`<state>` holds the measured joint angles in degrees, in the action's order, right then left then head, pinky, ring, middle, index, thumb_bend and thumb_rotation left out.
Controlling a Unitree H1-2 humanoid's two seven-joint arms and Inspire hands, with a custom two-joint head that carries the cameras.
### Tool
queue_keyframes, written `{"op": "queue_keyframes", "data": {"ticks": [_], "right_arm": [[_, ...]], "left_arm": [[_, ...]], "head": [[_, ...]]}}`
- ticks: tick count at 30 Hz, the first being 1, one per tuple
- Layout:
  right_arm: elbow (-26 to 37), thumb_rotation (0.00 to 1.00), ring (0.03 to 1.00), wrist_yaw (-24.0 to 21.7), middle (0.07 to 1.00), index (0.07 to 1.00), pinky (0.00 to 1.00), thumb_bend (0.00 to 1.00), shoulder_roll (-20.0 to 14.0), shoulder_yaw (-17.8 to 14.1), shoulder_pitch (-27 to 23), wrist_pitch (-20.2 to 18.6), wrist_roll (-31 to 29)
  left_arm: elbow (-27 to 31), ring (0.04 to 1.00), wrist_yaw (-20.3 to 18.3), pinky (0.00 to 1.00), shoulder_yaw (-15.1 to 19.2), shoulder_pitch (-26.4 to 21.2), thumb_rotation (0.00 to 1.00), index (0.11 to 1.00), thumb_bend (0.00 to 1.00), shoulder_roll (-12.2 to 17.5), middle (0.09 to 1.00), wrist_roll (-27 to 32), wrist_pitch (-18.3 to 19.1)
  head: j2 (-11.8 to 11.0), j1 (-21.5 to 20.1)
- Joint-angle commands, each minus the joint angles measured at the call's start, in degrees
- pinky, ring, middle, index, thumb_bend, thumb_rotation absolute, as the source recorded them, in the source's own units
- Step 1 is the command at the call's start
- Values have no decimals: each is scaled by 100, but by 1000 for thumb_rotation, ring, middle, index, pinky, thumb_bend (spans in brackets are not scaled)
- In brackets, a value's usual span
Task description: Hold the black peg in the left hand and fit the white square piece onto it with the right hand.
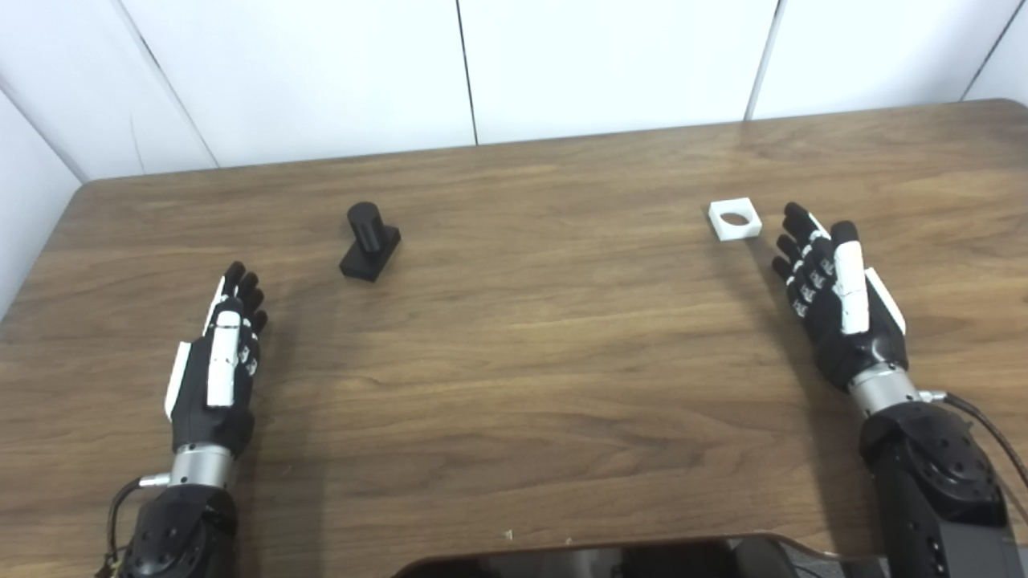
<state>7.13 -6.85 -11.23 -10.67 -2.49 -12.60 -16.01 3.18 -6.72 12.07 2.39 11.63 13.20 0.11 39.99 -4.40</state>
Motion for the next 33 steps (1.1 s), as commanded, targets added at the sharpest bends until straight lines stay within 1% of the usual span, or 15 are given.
{"op": "queue_keyframes", "data": {"ticks": [1, 6, 11, 16, 19, 22, 26, 29, 33], "right_arm": [[-49, 984, 1000, -65, 1000, 950, 1000, 610, -9, -28, -103, 103, -94], [-121, 996, 1000, -78, 1000, 964, 1000, 594, -18, -63, -103, 248, -209], [-44, 981, 1000, 9, 999, 955, 1000, 592, 27, -118, -105, 169, -292], [-54, 981, 1000, 22, 993, 950, 1000, 593, 25, -133, -134, 184, -323], [-71, 982, 1000, 29, 990, 946, 1000, 598, 14, -126, -147, 198, -299], [-117, 972, 1000, 7, 987, 942, 1000, 600, 1, -135, -170, 235, -318], [-134, 972, 1000, -8, 992, 943, 1000, 597, -23, -141, -191, 224, -323], [-147, 965, 1000, -22, 993, 944, 1000, 603, -49, -146, -204, 233, -314], [-192, 970, 1000, -84, 995, 948, 1000, 606, -116, -145, -223, 255, -322]], "left_arm": [[205, 1000, 26, 1000, 43, -180, 927, 995, 336, 116, 1000, -28, -92], [199, 1000, 20, 1000, 22, -187, 928, 996, 316, 76, 1000, -9, -115], [197, 1000, 5, 1000, -33, -178, 935, 1000, 328, 73, 1000, -88, -167], [176, 1000, -25, 1000, -57, -158, 929, 1000, 346, 47, 1000, -67, -236], [169, 1000, -15, 1000, -70, -162, 942, 1000, 329, 21, 1000, -79, -248], [168, 1000, -5, 1000, -88, -163, 941, 1000, 342, -5, 1000, -98, -255], [199, 1000, 27, 1000, -109, -170, 922, 1000, 359, -46, 1000, -170, -222], [350, 1000, 135, 1000, -133, -167, 890, 1000, 370, -87, 1000, -328, -76], [563, 1000, 367, 1000, -205, -184, 817, 995, 450, -116, 1000, -760, 113]], "head": [[-5, -2], [-22, 6], [-24, 18], [-43, 51], [-49, 68], [-76, 93], [-118, 120], [-161, 166], [-228, 247]]}}
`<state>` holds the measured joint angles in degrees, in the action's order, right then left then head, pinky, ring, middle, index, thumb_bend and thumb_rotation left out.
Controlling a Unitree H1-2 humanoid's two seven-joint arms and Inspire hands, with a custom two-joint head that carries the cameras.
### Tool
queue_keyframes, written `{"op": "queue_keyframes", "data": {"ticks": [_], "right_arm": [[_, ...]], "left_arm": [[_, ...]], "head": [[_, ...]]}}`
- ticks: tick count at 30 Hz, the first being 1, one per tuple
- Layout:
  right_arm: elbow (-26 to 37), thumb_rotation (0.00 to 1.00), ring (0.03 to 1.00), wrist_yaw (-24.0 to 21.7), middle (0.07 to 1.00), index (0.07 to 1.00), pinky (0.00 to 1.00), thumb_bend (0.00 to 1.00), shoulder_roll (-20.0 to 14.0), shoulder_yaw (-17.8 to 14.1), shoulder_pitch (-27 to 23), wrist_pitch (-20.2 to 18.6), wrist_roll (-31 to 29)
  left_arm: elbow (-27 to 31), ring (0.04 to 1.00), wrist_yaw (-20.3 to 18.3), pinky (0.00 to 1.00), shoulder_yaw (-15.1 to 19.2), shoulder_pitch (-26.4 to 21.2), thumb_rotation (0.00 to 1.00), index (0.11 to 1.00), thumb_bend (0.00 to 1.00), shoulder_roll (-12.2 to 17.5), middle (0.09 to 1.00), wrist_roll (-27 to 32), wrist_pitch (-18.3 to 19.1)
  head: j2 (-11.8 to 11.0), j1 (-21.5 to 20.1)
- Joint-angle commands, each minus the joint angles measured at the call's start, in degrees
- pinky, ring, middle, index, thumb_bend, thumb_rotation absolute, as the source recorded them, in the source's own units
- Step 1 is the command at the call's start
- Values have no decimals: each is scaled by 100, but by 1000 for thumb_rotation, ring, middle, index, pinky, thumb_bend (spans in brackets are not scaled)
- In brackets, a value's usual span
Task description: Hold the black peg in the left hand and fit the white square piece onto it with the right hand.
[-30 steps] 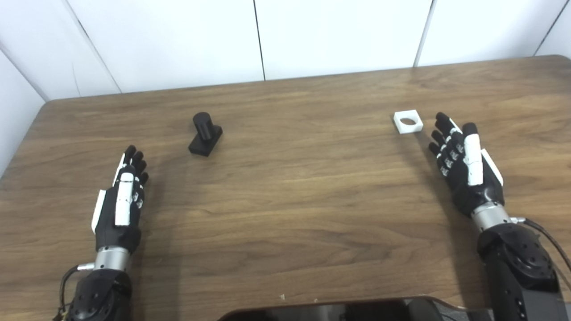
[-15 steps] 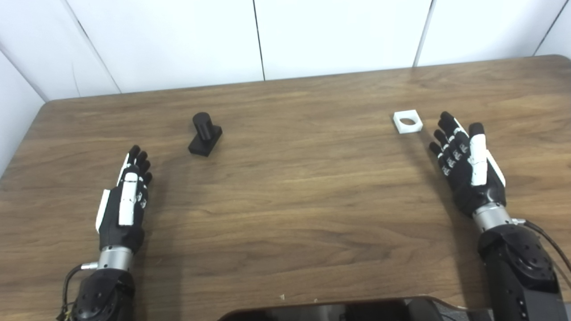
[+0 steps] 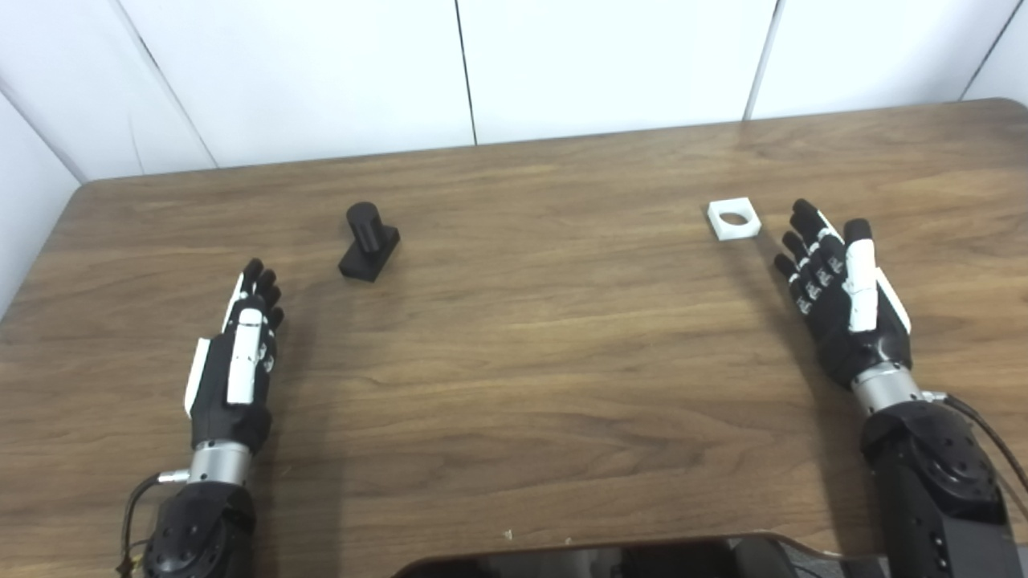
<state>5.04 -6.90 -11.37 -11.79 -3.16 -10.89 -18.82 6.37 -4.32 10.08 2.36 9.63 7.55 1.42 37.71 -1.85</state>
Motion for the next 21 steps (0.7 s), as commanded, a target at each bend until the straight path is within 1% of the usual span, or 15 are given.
{"op": "queue_keyframes", "data": {"ticks": [1, 3, 4, 5, 6, 7, 8, 9, 12, 13, 15, 19, 21], "right_arm": [[-11, 972, 1000, -122, 994, 949, 1000, 602, -129, -28, -164, 124, -52], [-71, 983, 1000, -201, 996, 953, 1000, 592, -183, -16, -183, 189, -66], [-93, 988, 1000, -230, 998, 956, 1000, 589, -204, -13, -190, 208, -68], [-115, 990, 1000, -251, 999, 955, 1000, 588, -218, -16, -198, 223, -71], [-129, 989, 1000, -266, 1000, 954, 1000, 588, -225, -19, -202, 233, -73], [-127, 988, 1000, -269, 1000, 954, 1000, 588, -226, -23, -206, 219, -77], [-125, 979, 1000, -271, 997, 950, 1000, 593, -226, -26, -208, 209, -81], [-128, 976, 1000, -274, 997, 948, 1000, 594, -229, -22, -214, 207, -74], [-184, 975, 1000, -308, 996, 950, 1000, 594, -243, -15, -236, 250, -66], [-197, 969, 1000, -310, 995, 949, 1000, 596, -243, -15, -241, 258, -62], [-209, 965, 1000, -308, 994, 949, 1000, 599, -245, -11, -255, 269, -45], [-216, 979, 1000, -349, 999, 956, 1000, 593, -269, -1, -271, 285, -49], [-220, 978, 1000, -365, 999, 957, 1000, 594, -285, -6, -270, 291, -57]], "left_arm": [[292, 1000, 188, 1000, -33, -195, 803, 989, 473, 85, 1000, -354, 11], [395, 1000, 293, 1000, -86, -225, 781, 978, 502, 80, 1000, -640, 99], [462, 1000, 356, 1000, -121, -240, 754, 974, 509, 76, 1000, -804, 190], [524, 1000, 417, 1000, -161, -254, 728, 968, 513, 73, 1000, -985, 299], [566, 1000, 454, 1000, -184, -263, 725, 965, 517, 69, 999, -1109, 378], [636, 1000, 525, 1000, -250, -288, 724, 963, 519, 84, 998, -1378, 473], [683, 1000, 571, 1000, -296, -305, 701, 958, 501, 93, 991, -1562, 537], [767, 1000, 635, 1000, -356, -351, 693, 956, 496, 81, 989, -1809, 688], [946, 988, 791, 964, -527, -527, 605, 943, 521, 25, 982, -2466, 1115], [969, 978, 825, 944, -559, -564, 572, 938, 545, 10, 978, -2592, 1201], [965, 962, 895, 926, -634, -689, 544, 940, 590, -23, 970, -2874, 1379], [880, 939, 985, 900, -762, -929, 508, 943, 684, -72, 961, -3301, 1658], [855, 938, 993, 889, -809, -1005, 491, 940, 700, -81, 961, -3437, 1744]], "head": [[-20, 7], [-51, 40], [-61, 50], [-80, 73], [-80, 73], [-94, 84], [-98, 87], [-111, 103], [-138, 95], [-141, 92], [-151, 87], [-161, 78], [-166, 83]]}}
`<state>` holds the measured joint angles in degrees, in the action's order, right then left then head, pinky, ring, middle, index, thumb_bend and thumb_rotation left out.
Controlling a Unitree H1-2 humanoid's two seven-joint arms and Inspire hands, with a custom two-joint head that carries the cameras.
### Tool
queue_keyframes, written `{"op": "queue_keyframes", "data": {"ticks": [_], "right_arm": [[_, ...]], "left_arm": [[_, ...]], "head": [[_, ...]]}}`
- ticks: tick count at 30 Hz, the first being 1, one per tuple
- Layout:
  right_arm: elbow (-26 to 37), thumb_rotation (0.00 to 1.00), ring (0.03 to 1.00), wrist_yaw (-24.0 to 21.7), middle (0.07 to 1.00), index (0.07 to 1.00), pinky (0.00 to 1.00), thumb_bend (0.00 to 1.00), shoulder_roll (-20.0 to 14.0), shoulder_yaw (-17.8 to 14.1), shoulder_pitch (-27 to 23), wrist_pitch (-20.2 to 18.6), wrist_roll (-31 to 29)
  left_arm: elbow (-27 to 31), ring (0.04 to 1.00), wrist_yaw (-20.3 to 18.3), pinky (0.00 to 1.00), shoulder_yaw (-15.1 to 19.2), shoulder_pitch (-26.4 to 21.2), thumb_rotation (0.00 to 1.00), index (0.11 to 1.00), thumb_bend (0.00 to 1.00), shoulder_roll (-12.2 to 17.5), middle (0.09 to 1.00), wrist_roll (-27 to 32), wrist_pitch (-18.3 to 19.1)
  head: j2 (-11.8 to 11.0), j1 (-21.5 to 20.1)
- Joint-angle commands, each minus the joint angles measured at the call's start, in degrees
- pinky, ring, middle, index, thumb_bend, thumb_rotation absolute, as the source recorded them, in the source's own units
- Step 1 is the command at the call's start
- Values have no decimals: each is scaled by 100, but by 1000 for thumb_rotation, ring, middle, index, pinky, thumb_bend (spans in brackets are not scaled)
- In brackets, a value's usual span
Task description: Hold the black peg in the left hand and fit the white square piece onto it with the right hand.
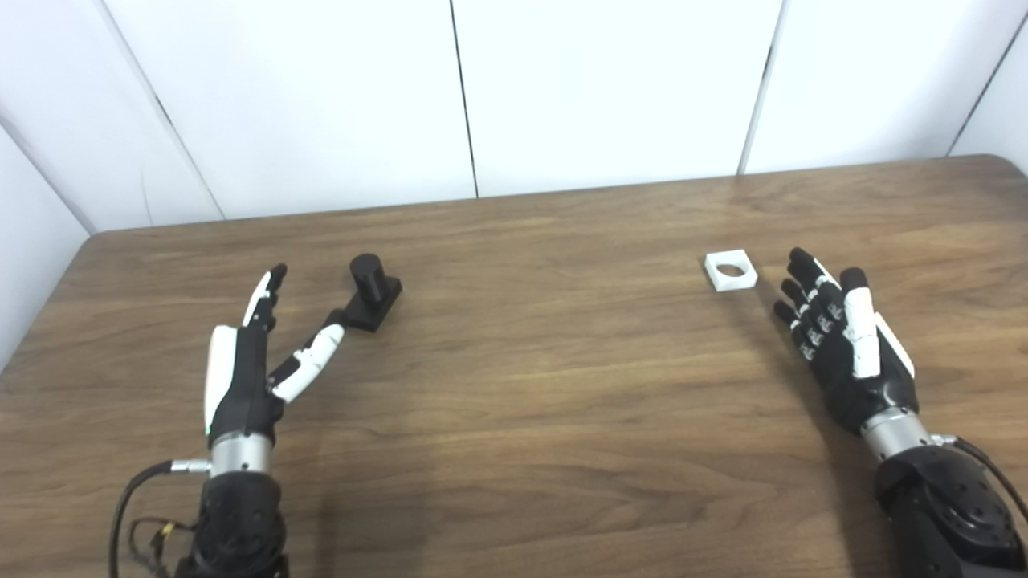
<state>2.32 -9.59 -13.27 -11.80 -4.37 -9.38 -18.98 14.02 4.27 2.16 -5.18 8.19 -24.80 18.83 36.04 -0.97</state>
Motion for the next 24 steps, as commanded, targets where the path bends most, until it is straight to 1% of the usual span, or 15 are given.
{"op": "queue_keyframes", "data": {"ticks": [1, 3, 5, 7, 10, 14, 19, 24], "right_arm": [[71, 973, 1000, -61, 996, 954, 1000, 596, -84, -22, -149, 110, -39], [97, 956, 1000, -24, 990, 943, 1000, 606, -76, -47, -148, 62, -49], [103, 953, 1000, -13, 993, 941, 1000, 617, -85, -54, -145, 25, -47], [111, 948, 1000, -7, 994, 939, 1000, 629, -90, -53, -137, -8, -42], [132, 944, 1000, 30, 993, 935, 1000, 635, -68, -60, -134, -54, -40], [105, 957, 1000, -15, 998, 941, 1000, 640, -98, -34, -129, -13, -2], [103, 963, 1000, -38, 999, 945, 1000, 638, -128, -37, -126, -14, -3], [140, 959, 1000, -10, 1000, 940, 1000, 649, -130, -50, -114, -71, -8]], "left_arm": [[67, 939, 145, 884, -64, -310, 482, 938, 703, 68, 961, -334, 72], [16, 954, 175, 894, -151, -403, 460, 926, 703, 85, 958, -555, 148], [-67, 974, 174, 918, -213, -499, 464, 917, 711, 108, 961, -743, 244], [-146, 993, 146, 932, -274, -604, 465, 897, 725, 126, 964, -947, 422], [-260, 1000, 115, 991, -382, -721, 461, 874, 750, 174, 979, -1232, 620], [-446, 1000, 114, 1000, -505, -824, 455, 856, 776, 228, 983, -1572, 751], [-681, 1000, 59, 1000, -580, -933, 453, 826, 794, 234, 979, -2061, 804], [-902, 1000, 72, 1000, -636, -1023, 449, 786, 803, 232, 979, -2356, 803]], "head": [[8, 9], [-4, 28], [2, 36], [2, 36], [20, 19], [21, 21], [27, 19], [29, 25]]}}
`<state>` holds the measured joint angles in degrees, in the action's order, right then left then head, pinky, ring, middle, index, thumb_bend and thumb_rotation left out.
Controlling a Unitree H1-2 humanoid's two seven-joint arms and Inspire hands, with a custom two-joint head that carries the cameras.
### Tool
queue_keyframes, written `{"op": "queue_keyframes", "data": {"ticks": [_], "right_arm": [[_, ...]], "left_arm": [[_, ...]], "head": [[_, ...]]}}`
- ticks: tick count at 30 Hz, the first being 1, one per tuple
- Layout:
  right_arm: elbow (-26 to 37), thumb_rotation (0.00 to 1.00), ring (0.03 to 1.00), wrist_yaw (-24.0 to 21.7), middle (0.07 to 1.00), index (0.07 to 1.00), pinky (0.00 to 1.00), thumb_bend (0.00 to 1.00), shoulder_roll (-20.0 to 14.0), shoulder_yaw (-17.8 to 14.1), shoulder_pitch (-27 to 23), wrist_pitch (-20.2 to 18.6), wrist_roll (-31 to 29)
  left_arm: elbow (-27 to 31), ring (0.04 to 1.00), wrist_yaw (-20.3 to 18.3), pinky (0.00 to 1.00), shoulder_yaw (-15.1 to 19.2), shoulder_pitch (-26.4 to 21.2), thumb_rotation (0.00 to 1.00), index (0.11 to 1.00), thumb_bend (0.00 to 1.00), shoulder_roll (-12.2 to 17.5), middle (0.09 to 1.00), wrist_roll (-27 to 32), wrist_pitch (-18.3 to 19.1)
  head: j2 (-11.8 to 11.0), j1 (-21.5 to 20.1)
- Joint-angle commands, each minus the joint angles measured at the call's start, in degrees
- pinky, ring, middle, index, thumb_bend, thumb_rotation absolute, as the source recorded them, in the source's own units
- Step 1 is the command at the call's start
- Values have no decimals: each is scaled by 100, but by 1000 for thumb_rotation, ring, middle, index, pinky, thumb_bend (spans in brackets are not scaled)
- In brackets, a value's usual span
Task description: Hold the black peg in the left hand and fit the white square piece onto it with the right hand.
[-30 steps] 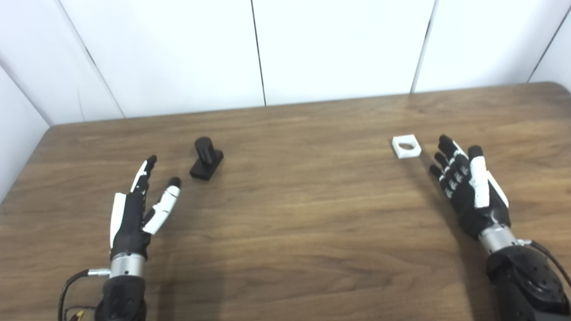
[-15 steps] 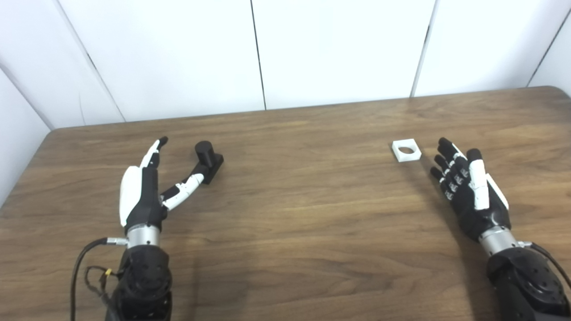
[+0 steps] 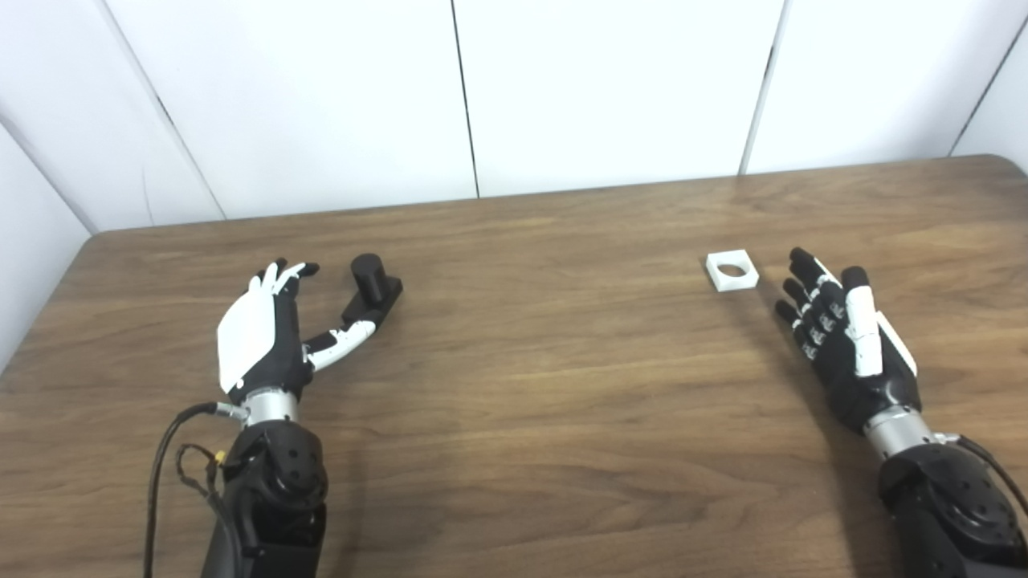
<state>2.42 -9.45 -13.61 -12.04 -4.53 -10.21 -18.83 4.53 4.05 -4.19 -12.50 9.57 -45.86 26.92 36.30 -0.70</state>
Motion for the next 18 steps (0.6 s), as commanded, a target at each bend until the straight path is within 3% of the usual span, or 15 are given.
{"op": "queue_keyframes", "data": {"ticks": [1, 18], "right_arm": [[139, 954, 1000, -24, 999, 940, 1000, 650, -92, -34, -94, -5, -43], [138, 978, 1000, -23, 987, 937, 1000, 639, -98, 7, -45, 70, 86]], "left_arm": [[4, 1000, 72, 1000, -2, -309, 444, 774, 801, 86, 979, -315, -4], [-639, 1000, 142, 1000, -144, -532, 470, 740, 805, 61, 966, -482, -12]], "head": [[9, -5], [2, -46]]}}
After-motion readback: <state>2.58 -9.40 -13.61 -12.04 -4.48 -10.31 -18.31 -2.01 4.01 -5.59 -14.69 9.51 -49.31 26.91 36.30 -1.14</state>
